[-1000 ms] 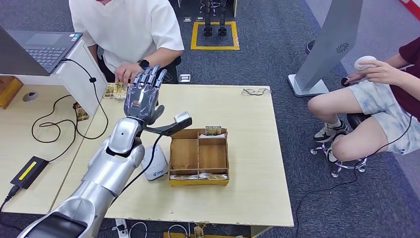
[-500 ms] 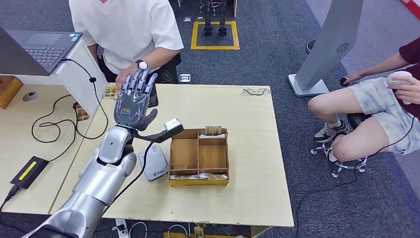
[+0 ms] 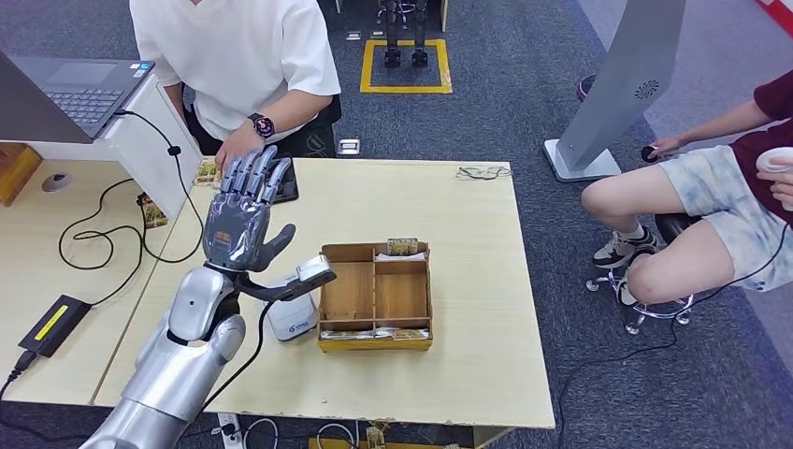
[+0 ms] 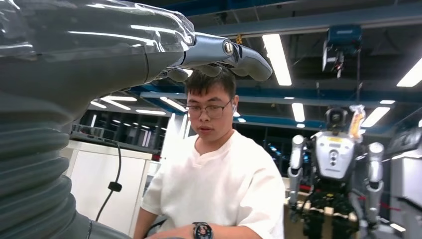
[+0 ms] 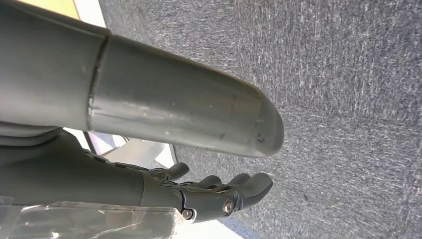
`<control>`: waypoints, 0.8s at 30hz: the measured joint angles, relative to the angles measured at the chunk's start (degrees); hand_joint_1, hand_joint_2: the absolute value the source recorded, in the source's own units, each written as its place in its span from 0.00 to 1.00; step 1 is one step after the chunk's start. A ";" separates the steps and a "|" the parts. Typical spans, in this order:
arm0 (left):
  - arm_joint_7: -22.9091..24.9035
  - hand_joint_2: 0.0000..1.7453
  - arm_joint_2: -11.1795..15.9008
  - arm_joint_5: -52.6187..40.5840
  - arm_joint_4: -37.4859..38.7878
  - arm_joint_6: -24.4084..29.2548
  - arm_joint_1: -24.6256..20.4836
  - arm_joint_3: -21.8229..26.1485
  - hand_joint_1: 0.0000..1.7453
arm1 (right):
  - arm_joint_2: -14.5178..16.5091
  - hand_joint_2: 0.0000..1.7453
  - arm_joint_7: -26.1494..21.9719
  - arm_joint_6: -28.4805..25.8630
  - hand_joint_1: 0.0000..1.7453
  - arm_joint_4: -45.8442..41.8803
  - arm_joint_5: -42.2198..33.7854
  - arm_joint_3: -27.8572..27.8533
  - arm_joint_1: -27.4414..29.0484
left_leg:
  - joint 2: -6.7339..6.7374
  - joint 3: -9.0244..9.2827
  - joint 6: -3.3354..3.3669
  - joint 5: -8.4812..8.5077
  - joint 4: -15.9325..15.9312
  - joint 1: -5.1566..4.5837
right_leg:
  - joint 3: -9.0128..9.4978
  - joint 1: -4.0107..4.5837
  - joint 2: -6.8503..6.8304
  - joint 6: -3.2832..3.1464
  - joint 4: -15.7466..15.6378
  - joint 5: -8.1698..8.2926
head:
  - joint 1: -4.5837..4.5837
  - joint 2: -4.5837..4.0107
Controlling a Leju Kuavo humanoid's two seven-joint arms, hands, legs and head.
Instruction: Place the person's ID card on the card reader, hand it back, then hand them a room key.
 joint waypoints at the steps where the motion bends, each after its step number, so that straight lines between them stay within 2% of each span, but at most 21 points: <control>1: -0.93 1.00 0.40 0.64 -1.37 0.89 1.51 0.00 0.00 | 0.00 0.00 -0.07 -0.01 0.00 -0.10 -0.15 -0.04 0.14 | 0.00 0.00 -0.01 -0.01 0.00 0.00 | 0.00 0.00 0.00 0.00 0.00 -0.01 | -0.01 0.00; 7: -6.09 1.00 1.85 4.83 -8.25 5.86 10.60 0.00 0.00 | 0.00 0.00 -0.26 -0.04 0.00 -1.08 -0.84 -0.75 1.09 | 0.00 -0.03 -0.01 -0.03 -0.01 0.00 | -0.03 0.00 -0.02 -0.01 -0.01 -0.05 | 0.00 0.00; 10: -8.28 1.00 2.15 6.06 -10.93 7.10 13.68 0.01 0.00 | 0.00 0.00 -0.49 -0.02 0.00 -1.70 -0.87 -1.32 1.49 | 0.00 -0.03 -0.01 -0.03 -0.01 0.00 | -0.03 0.00 -0.03 0.00 -0.02 -0.05 | -0.01 0.00; 17: -13.50 1.00 2.19 7.87 -15.21 9.72 19.04 0.00 0.00 | 0.08 0.00 -0.69 0.25 0.00 -2.73 -0.57 -2.44 1.99 | 0.01 -0.01 -0.01 -0.02 -0.01 0.00 | -0.02 0.00 -0.03 0.00 -0.02 -0.04 | -0.01 0.00; 24: -17.51 1.00 2.23 9.50 -18.01 9.34 21.85 -1.04 0.00 | 0.57 0.00 -1.22 1.21 0.00 -4.12 0.22 -3.86 2.27 | 0.01 -0.01 -0.01 -0.03 -0.01 0.00 | -0.03 0.00 -0.03 -0.01 -0.02 -0.04 | -0.01 0.00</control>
